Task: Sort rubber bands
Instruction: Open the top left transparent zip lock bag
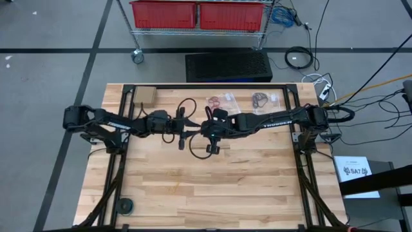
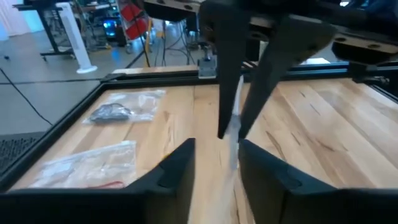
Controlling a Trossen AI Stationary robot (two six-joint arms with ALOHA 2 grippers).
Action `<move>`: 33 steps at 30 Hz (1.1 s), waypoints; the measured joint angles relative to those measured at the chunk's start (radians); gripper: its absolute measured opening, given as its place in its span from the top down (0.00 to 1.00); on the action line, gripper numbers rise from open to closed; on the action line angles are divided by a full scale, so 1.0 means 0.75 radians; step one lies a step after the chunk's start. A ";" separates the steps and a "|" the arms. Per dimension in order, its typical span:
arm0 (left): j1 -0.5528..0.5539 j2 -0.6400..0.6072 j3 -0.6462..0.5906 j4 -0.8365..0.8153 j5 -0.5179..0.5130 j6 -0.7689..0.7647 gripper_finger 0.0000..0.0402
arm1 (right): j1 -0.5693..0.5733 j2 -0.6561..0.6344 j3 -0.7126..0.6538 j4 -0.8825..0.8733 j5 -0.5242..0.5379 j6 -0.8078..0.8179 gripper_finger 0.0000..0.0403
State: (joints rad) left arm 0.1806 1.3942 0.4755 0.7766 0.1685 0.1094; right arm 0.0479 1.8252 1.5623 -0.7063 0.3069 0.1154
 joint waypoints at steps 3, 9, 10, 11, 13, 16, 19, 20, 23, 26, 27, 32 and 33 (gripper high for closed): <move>0.000 0.000 0.000 0.005 -0.004 0.001 0.79 | 0.000 0.000 0.000 0.002 0.000 0.000 0.98; -0.001 0.000 -0.001 0.033 0.099 0.036 0.97 | 0.000 -0.001 0.000 0.034 -0.001 -0.018 0.98; -0.002 0.000 -0.001 0.032 0.101 0.036 0.97 | 0.000 -0.001 0.000 0.037 -0.001 -0.020 0.98; -0.003 0.000 -0.001 0.029 0.104 0.036 0.96 | 0.001 -0.001 0.000 0.039 -0.001 -0.020 0.98; -0.004 0.000 -0.001 0.028 0.105 0.036 0.97 | 0.000 -0.001 0.000 0.042 -0.002 -0.020 0.98; -0.004 0.000 -0.001 0.024 0.109 0.036 0.97 | 0.000 -0.001 0.000 0.046 -0.002 -0.020 0.98; -0.004 0.000 -0.001 0.024 0.111 0.036 0.94 | 0.000 -0.001 0.000 0.060 -0.002 -0.020 0.98; -0.005 0.000 -0.001 0.023 0.111 0.035 0.92 | 0.000 -0.001 0.000 0.079 -0.004 -0.020 0.98; -0.005 0.000 -0.001 -0.005 0.113 0.026 0.85 | 0.000 -0.001 0.000 0.094 -0.002 -0.023 0.98; -0.005 0.000 -0.001 -0.005 0.115 0.001 0.78 | 0.000 -0.001 0.000 0.120 -0.003 -0.035 0.98; -0.005 0.000 -0.001 -0.004 0.116 0.001 0.76 | 0.000 -0.001 0.000 0.130 -0.013 -0.036 0.98; -0.007 0.000 -0.001 -0.001 0.105 0.001 0.75 | -0.001 -0.001 0.000 0.144 -0.033 -0.035 0.98; -0.007 0.000 -0.001 -0.001 0.095 0.002 0.77 | -0.001 -0.001 0.000 0.143 -0.034 -0.035 0.98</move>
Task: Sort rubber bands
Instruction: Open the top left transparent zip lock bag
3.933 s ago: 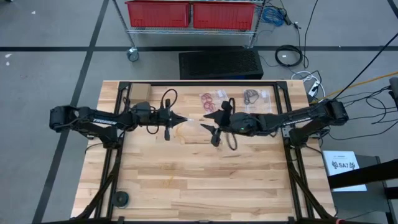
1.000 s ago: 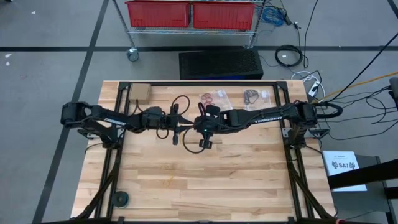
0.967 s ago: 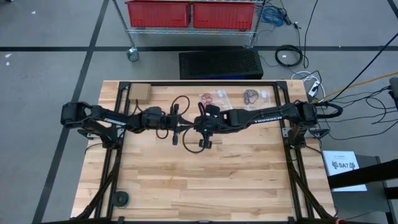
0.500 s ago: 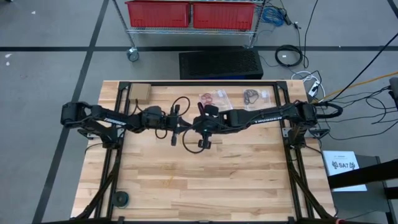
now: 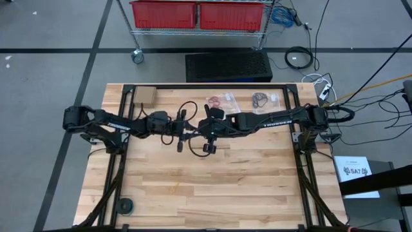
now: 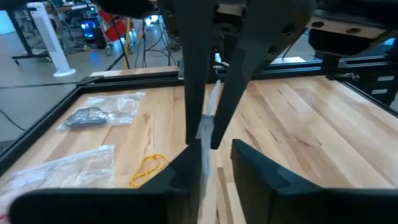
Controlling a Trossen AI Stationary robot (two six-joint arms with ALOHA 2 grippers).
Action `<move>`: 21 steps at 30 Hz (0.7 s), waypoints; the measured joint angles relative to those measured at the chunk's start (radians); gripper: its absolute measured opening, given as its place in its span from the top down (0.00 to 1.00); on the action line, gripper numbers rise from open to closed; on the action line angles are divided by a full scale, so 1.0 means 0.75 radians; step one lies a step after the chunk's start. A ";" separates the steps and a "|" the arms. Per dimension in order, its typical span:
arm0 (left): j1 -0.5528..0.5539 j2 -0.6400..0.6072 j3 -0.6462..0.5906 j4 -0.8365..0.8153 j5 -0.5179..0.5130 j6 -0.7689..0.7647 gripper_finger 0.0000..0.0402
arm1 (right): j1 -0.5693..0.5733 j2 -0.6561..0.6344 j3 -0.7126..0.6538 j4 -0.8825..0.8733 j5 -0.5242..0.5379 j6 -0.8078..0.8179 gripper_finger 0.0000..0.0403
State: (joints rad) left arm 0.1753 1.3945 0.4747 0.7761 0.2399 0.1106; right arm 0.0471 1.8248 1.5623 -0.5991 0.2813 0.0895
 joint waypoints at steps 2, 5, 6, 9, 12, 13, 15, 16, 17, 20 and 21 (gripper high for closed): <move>0.000 0.000 0.000 0.000 -0.009 0.000 0.82 | 0.000 0.000 0.000 0.001 -0.001 0.001 0.98; 0.001 0.000 0.000 0.000 -0.010 0.005 0.93 | 0.001 0.000 0.000 -0.001 -0.002 0.002 0.98; 0.001 0.000 0.000 -0.003 -0.012 0.005 0.96 | 0.001 0.000 0.000 -0.003 -0.004 0.002 0.98; 0.001 0.000 -0.001 -0.004 -0.021 0.008 0.98 | 0.001 0.000 0.000 -0.005 -0.001 0.004 0.98; 0.001 0.000 -0.001 -0.003 -0.060 0.014 0.99 | 0.000 0.000 0.000 -0.015 0.002 0.004 0.98; 0.001 -0.001 -0.001 -0.003 -0.065 0.019 0.99 | 0.001 0.000 0.001 -0.021 0.004 0.004 0.98; 0.001 -0.001 -0.001 -0.004 -0.067 0.036 0.99 | 0.005 0.000 0.002 -0.032 0.011 0.008 0.98; 0.001 -0.001 -0.001 -0.004 -0.067 0.036 0.99 | 0.006 0.000 0.002 -0.036 0.011 0.009 0.98; 0.001 -0.001 -0.001 -0.004 -0.068 0.037 0.99 | 0.007 0.000 0.003 -0.039 0.011 0.010 0.98; 0.001 -0.001 -0.001 -0.005 -0.072 0.038 0.99 | 0.009 0.000 0.003 -0.051 0.010 0.010 0.98; 0.001 -0.001 -0.001 -0.005 -0.075 0.038 1.00 | 0.009 0.000 0.003 -0.057 0.010 0.012 0.98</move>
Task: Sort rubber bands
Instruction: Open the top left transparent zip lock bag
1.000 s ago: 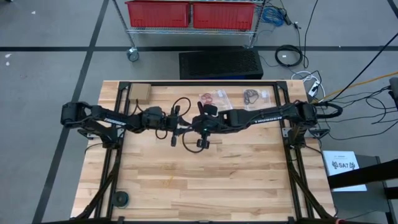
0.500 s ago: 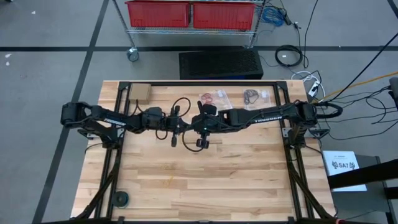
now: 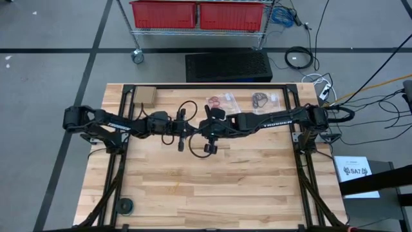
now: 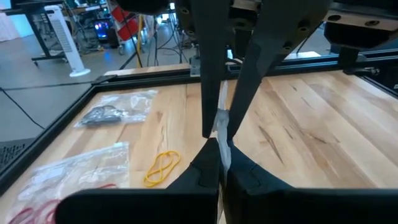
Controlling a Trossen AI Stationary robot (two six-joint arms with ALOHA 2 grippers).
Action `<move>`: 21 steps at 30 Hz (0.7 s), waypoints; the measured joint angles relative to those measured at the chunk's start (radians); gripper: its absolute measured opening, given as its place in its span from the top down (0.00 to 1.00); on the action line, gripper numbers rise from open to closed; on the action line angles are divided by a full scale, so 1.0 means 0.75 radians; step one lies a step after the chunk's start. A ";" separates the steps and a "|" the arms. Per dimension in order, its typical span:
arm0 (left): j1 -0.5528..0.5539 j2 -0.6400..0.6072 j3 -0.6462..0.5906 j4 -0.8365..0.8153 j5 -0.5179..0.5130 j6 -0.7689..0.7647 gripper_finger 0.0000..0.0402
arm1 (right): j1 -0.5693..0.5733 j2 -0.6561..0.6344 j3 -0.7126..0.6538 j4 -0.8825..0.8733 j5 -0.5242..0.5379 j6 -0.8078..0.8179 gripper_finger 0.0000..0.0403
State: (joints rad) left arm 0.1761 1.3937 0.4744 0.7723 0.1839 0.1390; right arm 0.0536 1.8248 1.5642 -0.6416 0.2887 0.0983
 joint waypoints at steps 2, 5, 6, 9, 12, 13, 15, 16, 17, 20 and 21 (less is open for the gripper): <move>0.000 -0.001 0.000 -0.003 -0.002 0.005 1.00 | 0.000 0.000 0.000 -0.021 -0.001 0.010 0.98; 0.002 -0.002 0.000 -0.005 -0.013 0.011 1.00 | 0.002 0.000 0.001 -0.051 -0.007 0.017 0.98; 0.002 -0.002 0.000 -0.005 -0.014 0.011 1.00 | 0.002 0.000 0.001 -0.057 -0.008 0.018 0.98; 0.011 -0.008 0.000 -0.011 -0.015 0.011 1.00 | 0.001 0.000 0.001 -0.078 -0.006 0.028 0.98; 0.021 -0.034 0.000 -0.047 -0.015 0.011 1.00 | 0.001 0.000 0.000 -0.103 -0.004 0.039 0.98; 0.024 -0.048 0.000 -0.061 -0.015 0.010 1.00 | 0.001 0.000 0.000 -0.117 -0.004 0.046 0.98; 0.029 -0.073 0.000 -0.085 -0.015 0.011 1.00 | 0.002 0.000 0.000 -0.144 -0.004 0.055 0.98; 0.031 -0.088 0.000 -0.105 -0.016 0.011 1.00 | 0.002 0.000 0.000 -0.157 -0.004 0.060 0.98; 0.033 -0.101 0.000 -0.122 -0.016 0.011 1.00 | 0.002 0.000 0.000 -0.170 -0.004 0.064 0.98; 0.034 -0.132 -0.001 -0.152 -0.017 0.014 1.00 | 0.002 0.000 0.000 -0.208 -0.005 0.076 0.98; 0.034 -0.139 -0.001 -0.165 -0.017 0.025 1.00 | 0.002 0.000 0.000 -0.220 -0.005 0.083 0.98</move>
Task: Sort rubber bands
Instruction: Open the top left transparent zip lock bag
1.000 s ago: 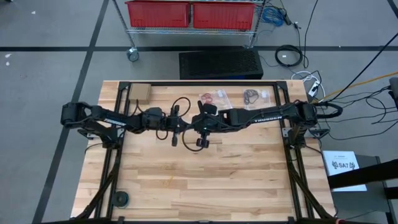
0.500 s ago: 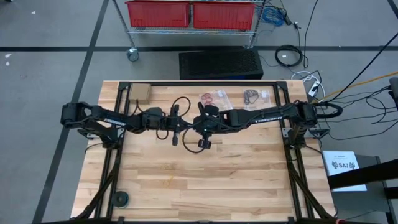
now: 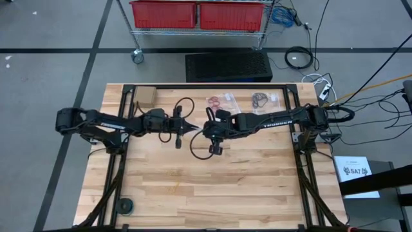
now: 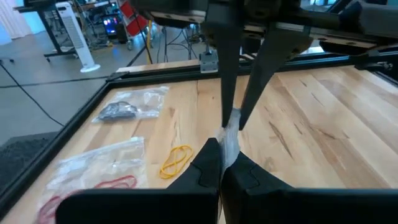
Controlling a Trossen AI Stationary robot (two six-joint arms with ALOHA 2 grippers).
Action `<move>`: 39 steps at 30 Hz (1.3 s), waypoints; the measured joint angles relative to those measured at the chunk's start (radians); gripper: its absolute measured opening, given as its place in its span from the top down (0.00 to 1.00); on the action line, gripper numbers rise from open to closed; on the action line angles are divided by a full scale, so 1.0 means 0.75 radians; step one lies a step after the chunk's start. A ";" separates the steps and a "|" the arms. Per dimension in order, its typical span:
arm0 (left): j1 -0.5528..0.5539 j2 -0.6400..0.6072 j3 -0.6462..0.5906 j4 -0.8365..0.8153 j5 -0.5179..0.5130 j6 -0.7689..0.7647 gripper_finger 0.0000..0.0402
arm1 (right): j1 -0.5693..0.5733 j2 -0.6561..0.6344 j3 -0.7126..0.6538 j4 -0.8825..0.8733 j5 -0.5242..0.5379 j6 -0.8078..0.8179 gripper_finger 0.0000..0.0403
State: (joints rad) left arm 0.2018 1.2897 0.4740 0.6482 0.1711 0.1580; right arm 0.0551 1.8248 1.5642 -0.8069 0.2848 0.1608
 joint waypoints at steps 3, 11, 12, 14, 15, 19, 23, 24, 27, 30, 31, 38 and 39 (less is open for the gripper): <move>0.000 -0.017 0.000 -0.019 -0.025 0.008 1.00 | 0.000 0.000 0.000 -0.036 -0.002 0.017 0.98; 0.002 -0.017 0.000 -0.021 -0.034 0.010 1.00 | 0.000 0.000 -0.001 -0.172 -0.005 0.085 0.98; 0.003 -0.017 0.000 -0.021 -0.035 0.010 1.00 | 0.000 0.000 -0.002 -0.188 -0.005 0.101 0.98; 0.003 -0.017 0.000 -0.023 -0.035 0.010 1.00 | 0.000 0.000 -0.002 -0.210 -0.005 0.138 0.98; 0.003 -0.017 0.000 -0.026 -0.036 0.010 1.00 | 0.000 0.000 -0.002 -0.218 -0.005 0.157 0.98; 0.003 -0.020 0.000 -0.036 -0.048 0.010 1.00 | 0.016 0.000 -0.003 -0.267 -0.002 0.190 0.98; 0.002 -0.024 0.000 -0.041 -0.056 0.011 1.00 | 0.035 0.000 -0.003 -0.301 0.001 0.211 0.98; 0.002 -0.024 0.000 -0.047 -0.056 0.010 1.00 | 0.036 0.000 -0.003 -0.309 0.004 0.224 0.98; 0.002 -0.024 0.000 -0.053 -0.055 0.010 1.00 | 0.037 0.000 -0.001 -0.328 0.011 0.259 0.98; 0.002 -0.024 0.000 -0.057 -0.057 0.013 1.00 | 0.044 0.000 -0.001 -0.328 0.010 0.261 0.97; 0.002 -0.024 0.000 -0.061 -0.060 0.018 1.00 | 0.045 -0.001 -0.001 -0.329 0.009 0.262 0.96; 0.061 -0.027 0.001 -0.128 -0.111 0.007 1.00 | 0.049 -0.047 -0.005 -0.398 -0.130 0.270 0.85; 0.066 -0.027 0.000 -0.129 -0.109 0.007 1.00 | 0.049 -0.060 -0.005 -0.434 -0.129 0.279 0.84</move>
State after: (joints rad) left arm 0.2513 1.2694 0.4740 0.5517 0.0893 0.1631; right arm 0.0919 1.7796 1.5608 -1.1325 0.1877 0.3704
